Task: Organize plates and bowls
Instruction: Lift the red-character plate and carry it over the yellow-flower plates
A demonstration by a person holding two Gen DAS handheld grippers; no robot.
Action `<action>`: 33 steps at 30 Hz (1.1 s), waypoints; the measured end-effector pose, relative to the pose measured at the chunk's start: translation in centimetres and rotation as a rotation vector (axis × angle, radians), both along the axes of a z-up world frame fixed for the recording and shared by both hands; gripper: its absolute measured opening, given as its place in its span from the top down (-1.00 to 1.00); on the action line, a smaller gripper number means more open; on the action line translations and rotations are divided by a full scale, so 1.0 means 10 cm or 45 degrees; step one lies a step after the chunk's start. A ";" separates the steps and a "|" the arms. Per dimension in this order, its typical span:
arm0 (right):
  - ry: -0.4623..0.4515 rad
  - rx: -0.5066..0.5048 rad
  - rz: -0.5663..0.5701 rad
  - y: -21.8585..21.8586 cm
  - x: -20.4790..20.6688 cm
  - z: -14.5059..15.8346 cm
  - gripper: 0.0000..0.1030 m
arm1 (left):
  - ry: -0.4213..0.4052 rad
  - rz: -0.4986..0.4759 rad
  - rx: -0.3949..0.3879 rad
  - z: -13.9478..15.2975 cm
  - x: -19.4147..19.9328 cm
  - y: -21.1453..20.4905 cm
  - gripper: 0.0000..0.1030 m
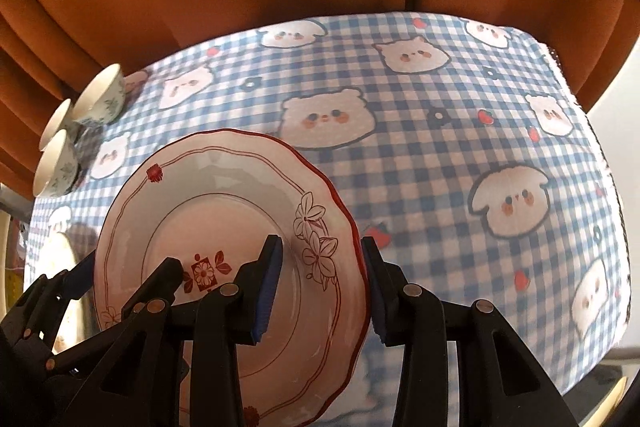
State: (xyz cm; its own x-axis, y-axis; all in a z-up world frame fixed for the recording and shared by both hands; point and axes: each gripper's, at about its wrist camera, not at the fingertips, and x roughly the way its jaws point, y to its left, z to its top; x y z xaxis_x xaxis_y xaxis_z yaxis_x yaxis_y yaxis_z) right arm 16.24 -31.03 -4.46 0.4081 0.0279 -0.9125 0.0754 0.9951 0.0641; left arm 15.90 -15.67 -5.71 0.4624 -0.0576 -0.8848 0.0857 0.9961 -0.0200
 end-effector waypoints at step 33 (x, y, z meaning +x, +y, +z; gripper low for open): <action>0.006 -0.020 0.039 2.15 -0.68 -0.01 0.17 | -0.004 0.007 -0.066 -0.13 -0.66 2.10 -0.32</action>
